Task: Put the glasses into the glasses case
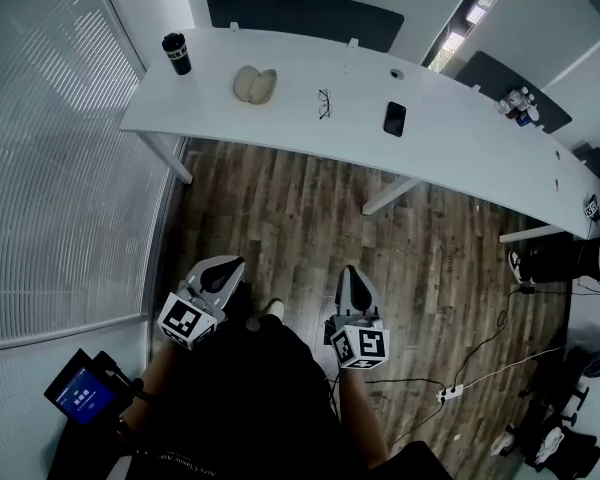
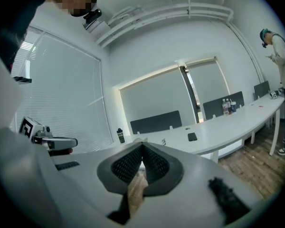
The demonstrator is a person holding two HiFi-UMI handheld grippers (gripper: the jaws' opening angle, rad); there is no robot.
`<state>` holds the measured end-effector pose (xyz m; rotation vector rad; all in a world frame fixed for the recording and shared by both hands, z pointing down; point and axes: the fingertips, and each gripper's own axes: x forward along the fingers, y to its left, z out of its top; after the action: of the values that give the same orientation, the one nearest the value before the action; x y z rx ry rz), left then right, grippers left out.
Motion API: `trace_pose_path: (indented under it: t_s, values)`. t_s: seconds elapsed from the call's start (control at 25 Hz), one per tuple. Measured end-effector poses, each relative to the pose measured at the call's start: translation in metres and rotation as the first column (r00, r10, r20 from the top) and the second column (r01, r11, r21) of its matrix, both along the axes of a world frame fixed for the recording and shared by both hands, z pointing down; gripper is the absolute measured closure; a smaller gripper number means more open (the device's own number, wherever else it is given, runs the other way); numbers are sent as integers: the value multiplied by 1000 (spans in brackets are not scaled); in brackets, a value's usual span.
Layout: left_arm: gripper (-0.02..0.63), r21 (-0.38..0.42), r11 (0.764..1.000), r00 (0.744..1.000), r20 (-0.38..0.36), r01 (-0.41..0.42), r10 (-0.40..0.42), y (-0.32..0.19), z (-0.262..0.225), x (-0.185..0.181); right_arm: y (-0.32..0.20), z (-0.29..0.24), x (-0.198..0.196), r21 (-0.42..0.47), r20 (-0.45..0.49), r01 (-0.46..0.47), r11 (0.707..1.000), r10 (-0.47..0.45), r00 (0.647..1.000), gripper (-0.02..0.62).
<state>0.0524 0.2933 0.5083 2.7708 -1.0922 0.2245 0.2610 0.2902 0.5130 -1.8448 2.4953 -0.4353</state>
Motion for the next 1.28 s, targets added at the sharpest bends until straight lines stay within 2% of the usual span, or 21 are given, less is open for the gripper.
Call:
trace_pose_path:
  t_s: [0.2, 0.36, 0.52, 0.68, 0.92, 1.12, 1.28]
  values:
    - [598, -12, 997, 997, -24, 70, -71, -25, -2, -13, -10, 6, -6, -17, 7, -1, 1000, 1, 1000, 595]
    - [598, -12, 999, 999, -10, 53, -53, -34, 2, -13, -14, 5, -9, -31, 10, -16, 999, 16, 1000, 595]
    - [598, -31, 998, 997, -55, 49, -51, -59, 4, -17, -31, 9, -16, -43, -14, -24, 999, 24, 1000, 595]
    - [598, -33, 999, 998, -53, 28, -30, -77, 12, -29, -48, 12, -31, -55, -27, -31, 998, 29, 999, 595]
    - [598, -52, 994, 995, -35, 96, -98, -93, 22, -51, -69, 8, -60, -53, -41, 37, 998, -39, 998, 595]
    - [598, -47, 991, 991, -48, 124, -126, -107, 22, -52, -96, -9, -70, -35, -72, 93, 995, -95, 993, 595]
    - [598, -65, 987, 989, -24, 146, -148, -138, 31, -103, -133, -7, -130, -42, -91, 133, 990, -136, 986, 595]
